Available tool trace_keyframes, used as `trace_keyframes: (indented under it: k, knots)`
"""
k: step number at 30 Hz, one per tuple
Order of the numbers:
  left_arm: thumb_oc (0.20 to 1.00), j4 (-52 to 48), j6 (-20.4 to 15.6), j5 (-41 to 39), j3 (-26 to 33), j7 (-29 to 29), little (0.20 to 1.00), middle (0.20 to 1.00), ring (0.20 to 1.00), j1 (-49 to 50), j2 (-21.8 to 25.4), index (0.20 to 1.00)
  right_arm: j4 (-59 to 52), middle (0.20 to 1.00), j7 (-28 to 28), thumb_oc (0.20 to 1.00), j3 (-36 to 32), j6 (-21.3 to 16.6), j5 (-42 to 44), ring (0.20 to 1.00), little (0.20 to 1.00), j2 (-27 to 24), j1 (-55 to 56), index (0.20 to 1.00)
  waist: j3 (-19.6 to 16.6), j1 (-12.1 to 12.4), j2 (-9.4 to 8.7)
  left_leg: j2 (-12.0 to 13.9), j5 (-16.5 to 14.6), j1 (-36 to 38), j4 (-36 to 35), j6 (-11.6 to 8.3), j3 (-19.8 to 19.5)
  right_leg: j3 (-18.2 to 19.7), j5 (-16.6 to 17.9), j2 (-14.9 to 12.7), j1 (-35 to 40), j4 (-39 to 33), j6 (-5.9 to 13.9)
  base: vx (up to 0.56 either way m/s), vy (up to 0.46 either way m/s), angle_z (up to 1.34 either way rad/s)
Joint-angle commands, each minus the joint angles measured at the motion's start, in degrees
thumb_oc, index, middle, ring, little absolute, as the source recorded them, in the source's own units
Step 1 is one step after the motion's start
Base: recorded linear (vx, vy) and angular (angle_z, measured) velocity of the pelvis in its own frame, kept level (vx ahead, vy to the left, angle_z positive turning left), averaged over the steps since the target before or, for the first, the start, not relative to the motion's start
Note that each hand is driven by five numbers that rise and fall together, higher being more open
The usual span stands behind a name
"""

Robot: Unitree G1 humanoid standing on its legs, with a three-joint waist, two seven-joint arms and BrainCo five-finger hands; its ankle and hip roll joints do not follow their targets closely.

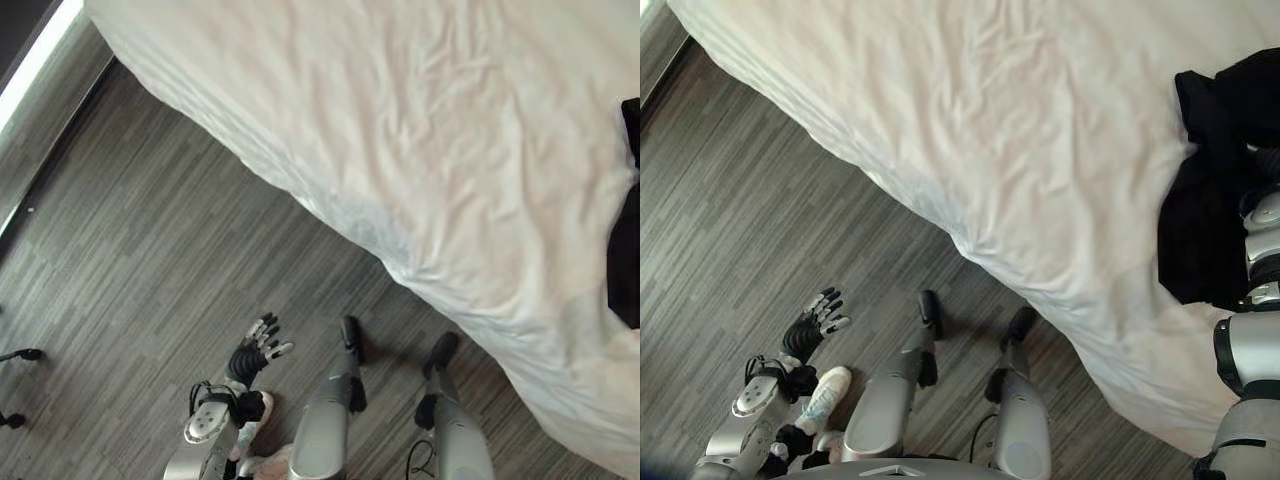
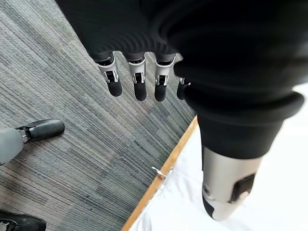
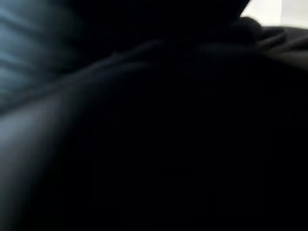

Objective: Pick up bed clothes into laundry basket.

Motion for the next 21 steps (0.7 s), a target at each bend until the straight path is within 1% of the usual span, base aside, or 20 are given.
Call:
trace_keyframes:
  k: [1,2,3,4,5,6,8,9,10,11,13,14,16,17,18,19,20,21]
  knots:
    - [1.000,-4.5,-1.9,-2.7,-0.1,-1.3,1.000,1.000,1.000,2.0,-0.5,1.000,-4.7,0.200,4.6,0.200,2.0,-0.6,3.1,0.200,0.200,2.2,8.2,0.200,0.4,-1.0,2.65,4.7,2.9,4.4,-3.1,-8.82,-3.4,-0.3,-8.4,-1.4,4.4,0.9,6.26,0.00,0.052,-0.03]
    - [1.000,-5.2,-1.7,-2.8,0.8,-1.5,1.000,1.000,1.000,2.4,-0.4,1.000,-9.8,0.200,4.0,0.200,-0.5,-0.9,3.0,0.200,0.200,2.6,12.2,0.200,0.3,-1.6,2.89,4.4,2.3,5.7,-3.1,-8.58,-3.0,-0.3,-8.7,-1.6,5.6,0.9,6.15,0.03,0.096,-0.02]
    - [1.000,-7.2,-2.1,-2.8,3.6,-0.8,1.000,1.000,1.000,3.3,-0.2,1.000,-20.7,0.200,3.1,0.200,-5.9,-1.3,3.6,0.200,0.200,4.2,20.3,0.200,0.1,-2.5,2.93,3.1,0.8,9.1,-2.4,-7.58,-4.0,0.1,-9.0,-2.1,8.1,0.9,6.08,0.02,0.070,-0.05]
    - [1.000,-7.3,-2.0,-2.8,3.5,-0.7,1.000,1.000,1.000,3.5,0.0,1.000,-21.4,0.200,3.0,0.200,-6.6,-1.0,3.5,0.200,0.200,4.4,21.2,0.200,0.3,-2.3,2.79,3.0,0.7,9.4,-2.4,-7.54,-4.0,0.1,-9.0,-2.2,8.4,0.9,6.14,0.03,0.089,-0.10]
    - [1.000,-7.9,-2.1,-3.0,4.6,-0.4,1.000,1.000,1.000,3.6,0.0,1.000,-25.3,0.200,2.9,0.200,-8.8,-1.3,3.4,0.200,0.200,5.2,24.0,0.200,0.3,-2.4,2.64,2.1,-0.8,10.3,-1.1,-7.16,-5.4,0.7,-9.0,-2.4,9.3,0.9,6.01,-0.09,0.076,-0.11]
    - [1.000,-9.1,-2.6,-3.1,6.1,0.1,1.000,1.000,1.000,3.8,0.0,1.000,-30.1,0.200,2.4,0.200,-11.3,-1.9,3.6,0.200,0.200,5.4,26.1,0.200,0.8,-2.4,1.94,0.5,-2.9,9.5,3.6,-6.43,-8.0,1.3,-7.4,-2.9,9.3,0.9,5.46,-0.10,0.111,-0.16]
    - [1.000,-10.0,-3.1,-3.9,7.2,1.1,1.000,1.000,1.000,3.3,-1.0,1.000,-37.4,0.200,1.7,0.200,-13.9,-2.7,3.9,0.200,0.200,6.8,28.0,0.200,1.1,-1.9,0.44,-1.9,-7.6,10.2,8.8,-6.93,-15.5,4.1,-7.2,-3.6,10.0,0.9,5.07,-0.13,0.169,-0.53]
    - [1.000,-10.0,-3.0,-3.9,7.1,1.3,1.000,1.000,1.000,3.1,-1.6,1.000,-40.1,0.200,1.9,0.200,-14.7,-2.7,3.4,0.200,0.200,8.0,28.9,0.200,0.5,-1.8,-0.03,-2.2,-8.9,11.9,8.4,-6.74,-18.7,5.5,-7.2,-3.4,10.1,0.9,5.05,-0.08,0.291,-1.38]
    - [1.000,-12.0,-2.5,-3.0,6.2,1.7,1.000,1.000,1.000,2.5,-3.0,1.000,-49.5,0.200,2.4,0.200,-19.6,-3.0,1.2,0.200,0.200,10.0,34.6,0.200,-2.1,-3.1,-0.49,-3.0,-9.7,17.0,3.4,-5.31,-22.8,7.6,-6.6,-2.9,10.4,0.9,5.31,-0.01,0.290,-1.47]
    - [1.000,-13.1,-1.9,-2.4,5.6,1.6,1.000,1.000,1.000,1.9,-3.8,1.000,-52.6,0.200,2.8,0.200,-22.7,-3.3,0.8,0.200,0.200,11.2,38.2,0.200,-3.3,-4.5,-0.45,-2.5,-9.8,19.1,1.4,-5.02,-21.2,7.0,-6.4,-3.1,11.2,0.9,5.57,0.02,0.300,-1.22]
    - [1.000,-14.8,-1.3,-1.3,5.0,0.8,1.000,1.000,1.000,1.5,-3.3,1.000,-58.0,0.200,3.1,0.200,-26.0,-3.0,-0.9,0.200,0.200,14.5,42.8,0.200,-5.0,-6.1,-1.44,-3.7,-9.2,23.5,-2.7,-3.63,-18.8,6.7,-4.2,-4.7,11.7,1.5,6.36,0.00,0.212,-0.38]
    - [1.000,-15.6,-1.1,-1.1,4.7,0.2,1.000,1.000,1.000,0.6,-3.1,1.000,-60.7,0.200,3.9,0.200,-28.1,-2.8,-1.4,0.200,0.200,16.1,45.6,0.200,-5.2,-7.4,-1.98,-4.2,-9.8,24.4,-3.1,-3.18,-18.1,7.6,-3.7,-5.4,11.3,3.2,6.85,-0.09,0.172,-0.28]
    - [1.000,-17.5,-1.2,0.0,4.4,0.4,1.000,1.000,1.000,-1.1,-2.3,1.000,-63.6,0.200,3.9,0.200,-29.2,-3.0,-2.5,0.200,0.200,18.6,47.7,0.200,-5.4,-9.5,-2.26,-5.0,-10.3,25.3,-3.1,-2.21,-17.3,9.2,-3.5,-5.7,9.6,6.0,8.01,-0.21,0.130,-0.57]
    - [1.000,-18.7,-1.3,0.8,4.7,0.9,1.000,1.000,1.000,-2.5,-1.5,1.000,-64.3,0.200,4.0,0.200,-29.1,-2.8,-3.0,0.200,0.200,20.1,48.2,0.200,-4.9,-9.2,-2.30,-5.0,-10.4,25.8,-3.1,-1.76,-15.6,7.7,-3.7,-6.3,7.7,9.4,8.24,-0.27,0.107,-0.71]
    - [1.000,-19.4,-1.4,1.0,5.3,1.1,1.000,1.000,1.000,-3.2,-1.2,1.000,-64.8,0.200,4.4,0.200,-28.6,-2.7,-3.6,0.200,0.200,20.4,47.9,0.200,-4.7,-8.8,-1.93,-4.8,-10.2,25.8,-3.1,-1.49,-14.6,4.4,-4.7,-7.1,7.4,11.4,7.86,-0.27,0.079,-0.89]
    - [1.000,-20.6,-1.6,1.2,5.7,1.6,1.000,1.000,1.000,-3.5,-1.3,1.000,-64.9,0.200,4.5,0.200,-28.2,-2.8,-4.0,0.200,0.200,20.8,48.0,0.200,-4.7,-8.3,-1.52,-4.4,-10.1,25.7,-3.1,-1.23,-12.9,0.3,-6.4,-8.0,8.4,12.7,7.17,-0.28,0.034,-1.76]
    - [1.000,-21.8,-1.4,1.2,5.6,2.0,1.000,1.000,1.000,-3.5,-2.1,1.000,-65.3,0.200,5.1,0.200,-26.6,-2.7,-4.0,0.200,0.200,22.6,47.9,0.200,-5.2,-7.8,-1.57,-3.6,-9.6,26.2,-3.1,-0.67,-9.2,-4.5,-8.8,-9.7,9.9,17.1,5.39,-0.23,-0.023,-2.05]
    - [1.000,-22.4,-1.1,0.9,5.0,1.5,1.000,1.000,1.000,-3.7,-2.1,1.000,-65.6,0.200,5.8,0.200,-25.6,-2.9,-3.7,0.200,0.200,23.7,47.6,0.200,-6.3,-8.0,-1.51,-2.9,-10.1,26.4,-3.1,-0.51,-7.2,-5.8,-10.5,-10.4,12.2,18.6,5.65,-0.17,-0.067,-2.04]
